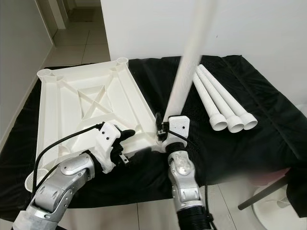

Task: Building children table

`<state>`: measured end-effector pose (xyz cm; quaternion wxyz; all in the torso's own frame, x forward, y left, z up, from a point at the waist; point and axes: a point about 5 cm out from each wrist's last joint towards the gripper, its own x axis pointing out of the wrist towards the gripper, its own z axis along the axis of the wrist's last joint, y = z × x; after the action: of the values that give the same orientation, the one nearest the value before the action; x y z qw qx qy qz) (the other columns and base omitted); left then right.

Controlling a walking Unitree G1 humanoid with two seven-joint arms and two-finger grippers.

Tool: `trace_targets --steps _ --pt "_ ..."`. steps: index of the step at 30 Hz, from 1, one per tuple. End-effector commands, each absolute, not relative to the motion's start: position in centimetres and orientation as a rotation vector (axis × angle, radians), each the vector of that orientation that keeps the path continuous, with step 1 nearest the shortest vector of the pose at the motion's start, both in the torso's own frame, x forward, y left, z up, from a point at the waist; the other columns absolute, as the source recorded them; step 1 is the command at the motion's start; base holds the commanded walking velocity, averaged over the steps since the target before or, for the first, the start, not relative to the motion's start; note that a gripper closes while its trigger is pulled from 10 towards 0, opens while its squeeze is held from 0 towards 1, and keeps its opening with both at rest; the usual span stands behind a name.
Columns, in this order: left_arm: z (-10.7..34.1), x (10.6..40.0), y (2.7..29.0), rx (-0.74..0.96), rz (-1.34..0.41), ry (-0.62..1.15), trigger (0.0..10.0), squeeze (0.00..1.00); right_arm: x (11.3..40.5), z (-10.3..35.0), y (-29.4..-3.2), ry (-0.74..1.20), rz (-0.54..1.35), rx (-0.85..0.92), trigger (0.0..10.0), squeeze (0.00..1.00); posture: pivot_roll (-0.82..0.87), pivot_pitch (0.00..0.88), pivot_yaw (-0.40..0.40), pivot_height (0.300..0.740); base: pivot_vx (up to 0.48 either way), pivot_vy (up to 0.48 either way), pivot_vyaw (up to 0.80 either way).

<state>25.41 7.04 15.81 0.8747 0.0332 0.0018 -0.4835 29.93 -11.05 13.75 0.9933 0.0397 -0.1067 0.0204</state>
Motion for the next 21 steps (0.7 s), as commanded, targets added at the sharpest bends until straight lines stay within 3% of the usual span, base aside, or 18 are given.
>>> trace_targets --steps 1,21 --pt "15.5 25.6 7.5 0.085 -0.913 0.010 10.0 0.00 29.6 10.3 -11.7 -0.047 -0.036 0.094 10.0 0.00 0.00 0.031 0.033 0.740 0.000 0.000 0.00" --pt "15.6 25.5 6.6 0.079 -0.922 -0.007 10.0 0.00 30.3 11.4 -10.6 -0.064 -0.203 0.110 10.0 0.00 -0.02 0.023 0.029 0.740 0.000 0.000 0.00"
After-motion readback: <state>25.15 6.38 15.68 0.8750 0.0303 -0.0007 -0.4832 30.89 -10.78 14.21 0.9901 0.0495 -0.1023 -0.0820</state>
